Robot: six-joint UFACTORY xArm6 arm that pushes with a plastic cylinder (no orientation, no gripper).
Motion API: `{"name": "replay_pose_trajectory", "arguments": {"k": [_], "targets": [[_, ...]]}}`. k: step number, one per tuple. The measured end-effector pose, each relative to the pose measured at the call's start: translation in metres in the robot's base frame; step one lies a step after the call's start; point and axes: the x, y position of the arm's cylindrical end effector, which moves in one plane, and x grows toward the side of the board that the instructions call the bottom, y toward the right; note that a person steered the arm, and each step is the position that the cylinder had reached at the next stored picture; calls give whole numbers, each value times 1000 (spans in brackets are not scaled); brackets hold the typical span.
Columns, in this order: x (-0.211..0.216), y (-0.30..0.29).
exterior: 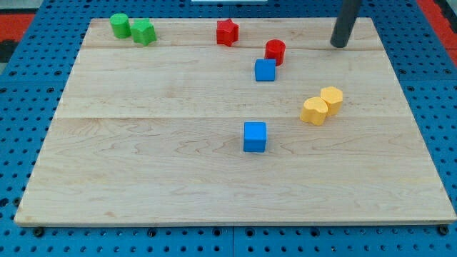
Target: Slide the red circle into the red star
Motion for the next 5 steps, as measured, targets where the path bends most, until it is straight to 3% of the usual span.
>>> {"name": "replay_pose_trajectory", "arguments": {"k": [1,3,5], "targets": [[3,0],[33,-115],[13,-176]]}}
